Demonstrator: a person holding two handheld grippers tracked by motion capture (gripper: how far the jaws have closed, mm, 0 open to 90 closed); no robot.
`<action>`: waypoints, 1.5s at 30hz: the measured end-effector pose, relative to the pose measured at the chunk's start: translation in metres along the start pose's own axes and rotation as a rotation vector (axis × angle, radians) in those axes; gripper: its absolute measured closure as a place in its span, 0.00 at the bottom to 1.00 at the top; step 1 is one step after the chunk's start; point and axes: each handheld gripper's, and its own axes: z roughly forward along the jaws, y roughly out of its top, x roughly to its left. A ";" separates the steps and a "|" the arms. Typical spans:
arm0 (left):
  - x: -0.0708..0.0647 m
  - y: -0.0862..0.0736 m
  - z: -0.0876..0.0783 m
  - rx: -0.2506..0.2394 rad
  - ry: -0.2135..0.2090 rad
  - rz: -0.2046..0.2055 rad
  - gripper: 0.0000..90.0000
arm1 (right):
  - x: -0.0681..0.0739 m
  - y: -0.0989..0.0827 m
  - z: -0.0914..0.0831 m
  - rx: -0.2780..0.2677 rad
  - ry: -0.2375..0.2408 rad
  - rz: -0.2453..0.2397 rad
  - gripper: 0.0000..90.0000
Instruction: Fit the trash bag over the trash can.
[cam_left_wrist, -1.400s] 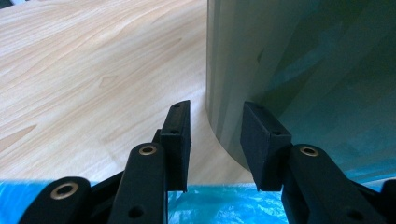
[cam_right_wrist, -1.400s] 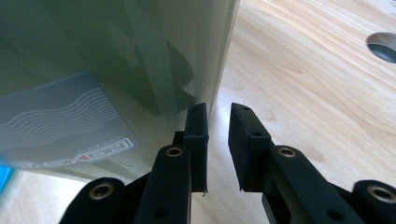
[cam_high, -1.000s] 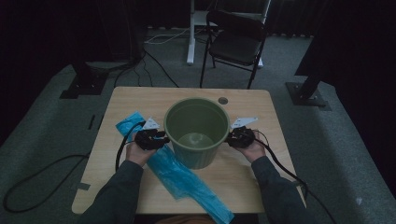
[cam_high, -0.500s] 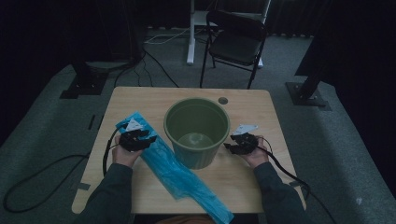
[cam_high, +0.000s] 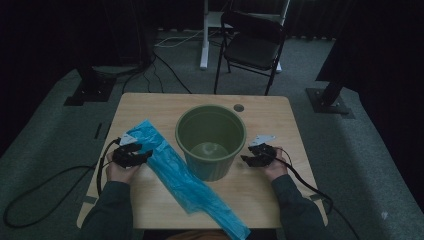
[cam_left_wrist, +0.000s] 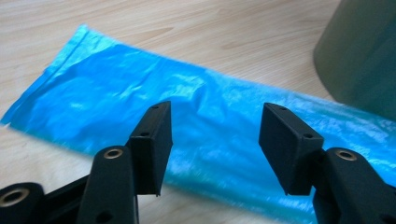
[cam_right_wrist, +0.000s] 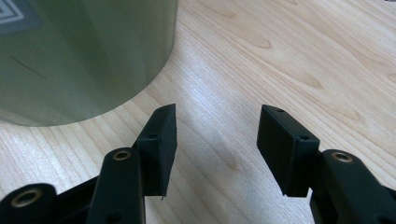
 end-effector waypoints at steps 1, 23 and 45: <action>0.002 -0.004 -0.001 0.010 0.007 -0.012 0.46 | 0.000 0.000 0.000 0.001 -0.001 -0.003 0.52; 0.011 -0.026 0.012 0.159 -0.065 -0.091 0.46 | -0.001 0.000 -0.002 -0.007 0.018 0.019 0.52; -0.013 0.018 0.067 0.179 -0.100 -0.051 0.42 | 0.000 -0.002 0.003 0.030 0.016 0.012 0.53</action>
